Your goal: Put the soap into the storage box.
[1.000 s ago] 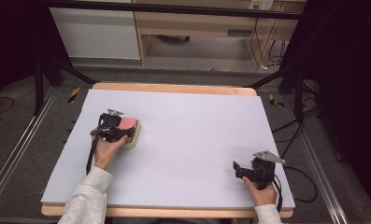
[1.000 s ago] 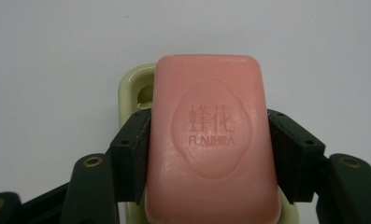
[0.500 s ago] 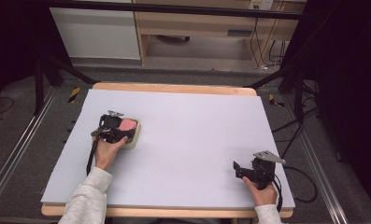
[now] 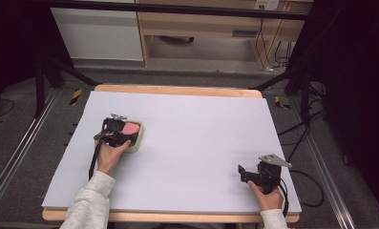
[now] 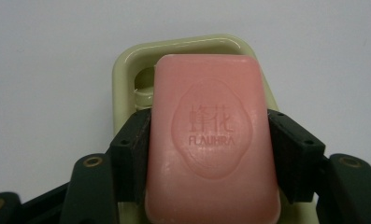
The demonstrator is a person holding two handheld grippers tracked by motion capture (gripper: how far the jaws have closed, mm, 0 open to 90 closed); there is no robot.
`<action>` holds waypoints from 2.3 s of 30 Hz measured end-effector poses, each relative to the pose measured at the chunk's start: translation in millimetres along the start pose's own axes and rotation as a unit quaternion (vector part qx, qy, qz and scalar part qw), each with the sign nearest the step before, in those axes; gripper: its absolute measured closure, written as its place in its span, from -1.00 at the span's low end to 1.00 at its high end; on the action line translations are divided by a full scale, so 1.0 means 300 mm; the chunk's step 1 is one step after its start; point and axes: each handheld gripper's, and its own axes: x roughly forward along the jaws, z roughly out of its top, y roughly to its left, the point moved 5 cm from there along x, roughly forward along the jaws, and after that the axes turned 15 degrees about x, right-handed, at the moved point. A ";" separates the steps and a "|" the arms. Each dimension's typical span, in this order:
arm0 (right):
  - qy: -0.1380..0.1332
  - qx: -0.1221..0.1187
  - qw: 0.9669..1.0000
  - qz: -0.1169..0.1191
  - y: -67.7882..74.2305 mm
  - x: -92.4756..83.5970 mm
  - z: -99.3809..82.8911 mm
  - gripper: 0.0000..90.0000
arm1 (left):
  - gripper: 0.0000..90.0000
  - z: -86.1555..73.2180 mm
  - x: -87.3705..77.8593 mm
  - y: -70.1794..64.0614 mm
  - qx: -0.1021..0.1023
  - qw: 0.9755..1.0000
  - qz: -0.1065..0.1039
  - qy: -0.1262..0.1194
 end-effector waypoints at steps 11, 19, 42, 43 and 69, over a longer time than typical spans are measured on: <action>0.001 -0.001 1.000 0.000 0.000 0.000 -0.001 -0.89 | -0.18 -0.001 -0.003 -0.001 0.001 1.000 -0.002 0.004; -0.001 -0.001 1.000 0.002 0.001 0.000 0.000 -0.89 | -0.28 0.012 -0.033 0.003 -0.003 1.000 -0.003 -0.018; -0.004 0.000 1.000 0.001 -0.005 -0.004 0.000 -0.89 | -0.35 -0.032 -0.201 -0.052 0.020 0.996 -0.022 -0.086; -0.004 0.001 1.000 0.000 -0.005 -0.004 0.000 -0.89 | -0.36 -0.038 -0.206 -0.055 0.018 0.995 -0.023 -0.090; -0.005 0.003 1.000 -0.004 -0.018 -0.014 -0.005 -0.90 | -0.47 -0.314 -0.289 -0.010 -0.005 0.995 0.007 -0.100</action>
